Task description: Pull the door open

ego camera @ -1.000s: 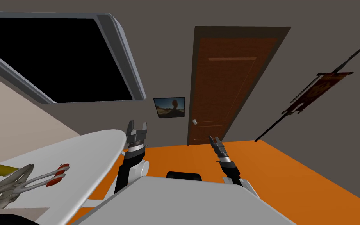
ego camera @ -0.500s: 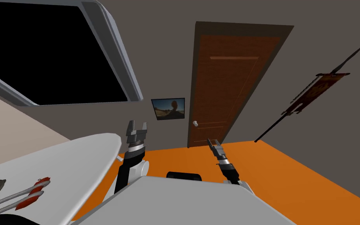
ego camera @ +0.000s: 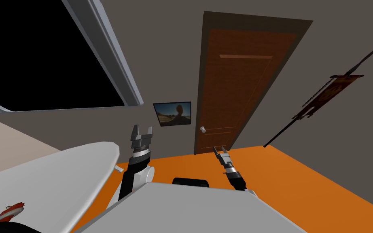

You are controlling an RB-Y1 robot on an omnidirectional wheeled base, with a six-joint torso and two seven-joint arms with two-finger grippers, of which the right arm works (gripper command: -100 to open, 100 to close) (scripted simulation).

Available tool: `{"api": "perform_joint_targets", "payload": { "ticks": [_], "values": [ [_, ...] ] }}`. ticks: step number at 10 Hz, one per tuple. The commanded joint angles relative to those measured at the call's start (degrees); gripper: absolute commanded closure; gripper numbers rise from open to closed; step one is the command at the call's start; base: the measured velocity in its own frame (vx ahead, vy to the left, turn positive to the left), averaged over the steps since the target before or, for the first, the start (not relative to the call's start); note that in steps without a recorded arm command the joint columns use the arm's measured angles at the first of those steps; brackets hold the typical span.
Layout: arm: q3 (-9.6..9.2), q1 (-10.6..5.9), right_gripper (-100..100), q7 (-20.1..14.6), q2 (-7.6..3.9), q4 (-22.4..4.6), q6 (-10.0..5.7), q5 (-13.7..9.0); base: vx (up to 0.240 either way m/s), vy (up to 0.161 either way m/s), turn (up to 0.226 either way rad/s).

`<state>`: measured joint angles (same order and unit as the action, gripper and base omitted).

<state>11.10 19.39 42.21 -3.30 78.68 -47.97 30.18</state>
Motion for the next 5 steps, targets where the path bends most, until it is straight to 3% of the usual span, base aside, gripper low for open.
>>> {"api": "perform_joint_targets", "payload": {
  "ticks": [1, 5],
  "values": [
    [0.47, 0.14, -100, 2.3, 0.37, -1.8, -0.81, 2.1, 0.173, 0.055, -0.055],
    [1.66, -0.81, -100, 6.7, 1.22, -7.1, -2.9, 5.5, 0.158, 0.02, -0.054]
  ]
}}
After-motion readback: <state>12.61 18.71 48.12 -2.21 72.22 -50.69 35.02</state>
